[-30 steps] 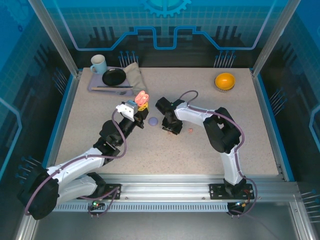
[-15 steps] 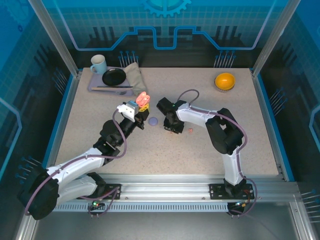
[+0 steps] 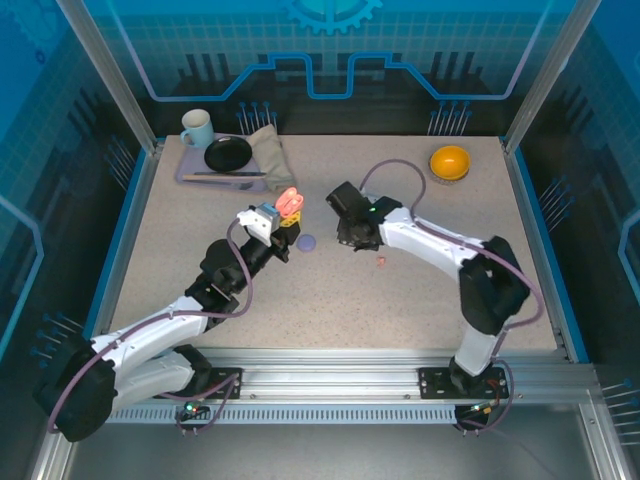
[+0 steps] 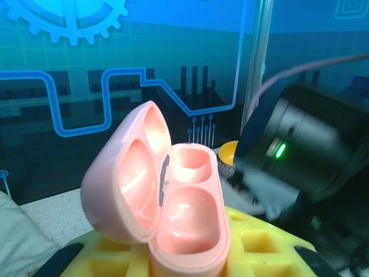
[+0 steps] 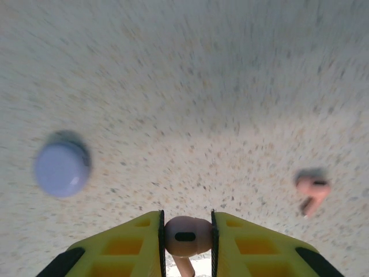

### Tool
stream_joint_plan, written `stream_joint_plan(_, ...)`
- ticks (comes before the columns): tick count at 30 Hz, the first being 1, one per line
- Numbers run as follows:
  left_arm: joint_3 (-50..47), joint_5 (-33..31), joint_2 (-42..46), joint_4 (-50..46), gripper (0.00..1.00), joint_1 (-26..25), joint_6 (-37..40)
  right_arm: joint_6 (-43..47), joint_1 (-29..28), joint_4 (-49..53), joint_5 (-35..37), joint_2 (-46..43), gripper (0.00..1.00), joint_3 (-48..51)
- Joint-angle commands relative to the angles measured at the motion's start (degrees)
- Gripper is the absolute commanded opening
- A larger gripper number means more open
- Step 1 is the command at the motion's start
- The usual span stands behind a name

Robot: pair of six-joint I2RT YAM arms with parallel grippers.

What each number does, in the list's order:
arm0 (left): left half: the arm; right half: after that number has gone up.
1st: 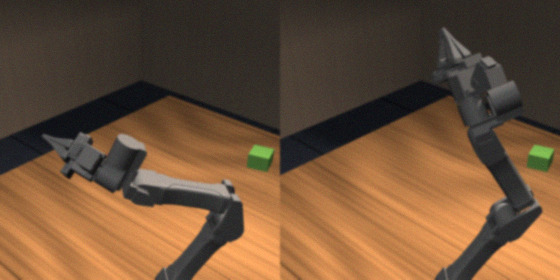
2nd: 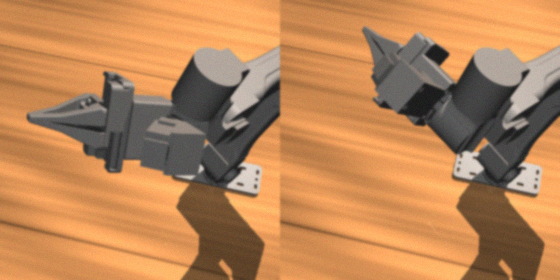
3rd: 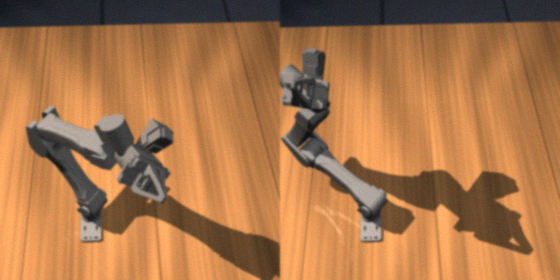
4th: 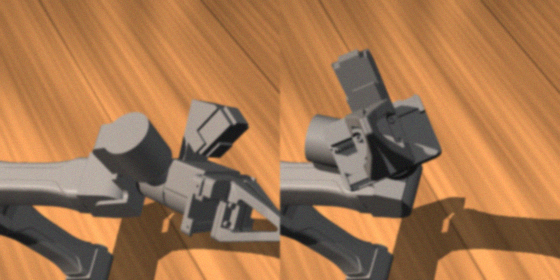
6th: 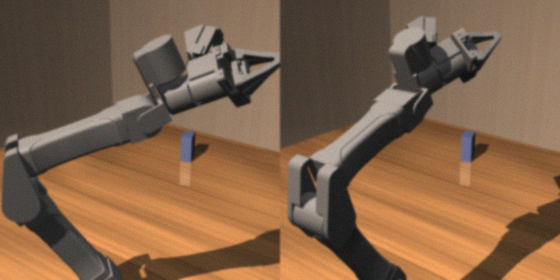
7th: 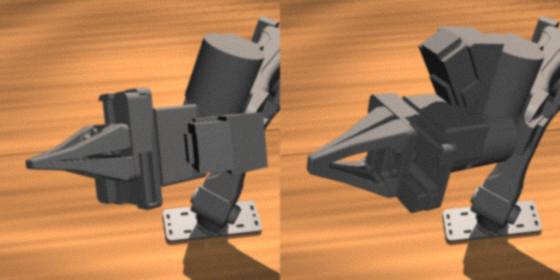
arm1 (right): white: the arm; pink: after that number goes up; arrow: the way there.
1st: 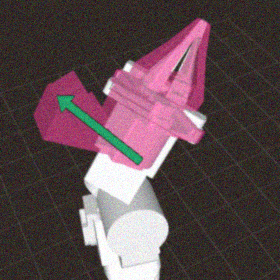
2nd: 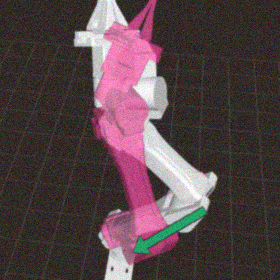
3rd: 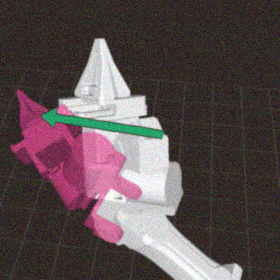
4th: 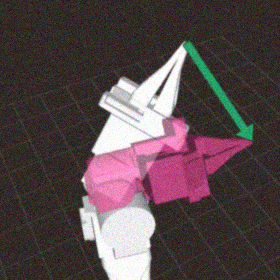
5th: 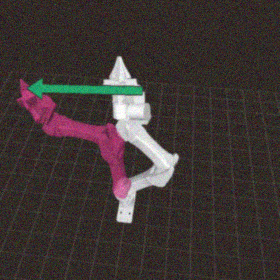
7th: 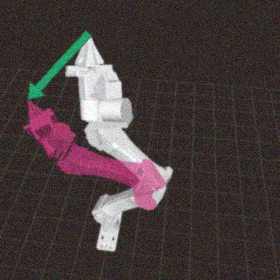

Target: Insert the wireless bluetooth earbuds into the charging case

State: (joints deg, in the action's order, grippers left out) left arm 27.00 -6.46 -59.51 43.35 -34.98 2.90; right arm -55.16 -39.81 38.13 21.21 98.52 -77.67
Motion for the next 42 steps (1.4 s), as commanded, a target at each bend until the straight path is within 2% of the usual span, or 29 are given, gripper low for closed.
stream_joint_plan(1,3.6,4.5,1.1,-0.2,0.0,0.5,0.0,7.5,0.6,-6.4,5.6,-7.9,0.25,1.4)
stream_joint_plan(5,6.6,6.8,0.5,-3.6,0.0,0.5,1.0,13.8,1.5,-12.8,5.9,-15.5,0.25,3.0)
stream_joint_plan(10,9.8,8.7,-1.3,-6.1,0.0,0.6,2.2,20.0,2.8,-21.7,2.7,-23.4,0.25,5.5)
stream_joint_plan(20,14.5,11.0,-7.3,-7.7,0.0,0.5,0.9,27.8,3.5,-38.8,-9.9,-31.9,0.25,9.9)
stream_joint_plan(31,18.9,11.6,-10.1,-10.6,0.0,0.5,-2.2,24.2,3.3,-53.1,-23.6,-32.8,0.25,15.9)
stream_joint_plan(37,19.5,11.8,-10.4,-10.7,0.0,0.5,-3.8,19.9,2.2,-60.2,-26.0,-32.9,0.24,19.5)
stream_joint_plan(42,20.4,11.7,-10.4,-11.4,0.0,0.5,-4.3,20.6,-0.1,-64.8,-26.0,-32.0,0.23,21.2)
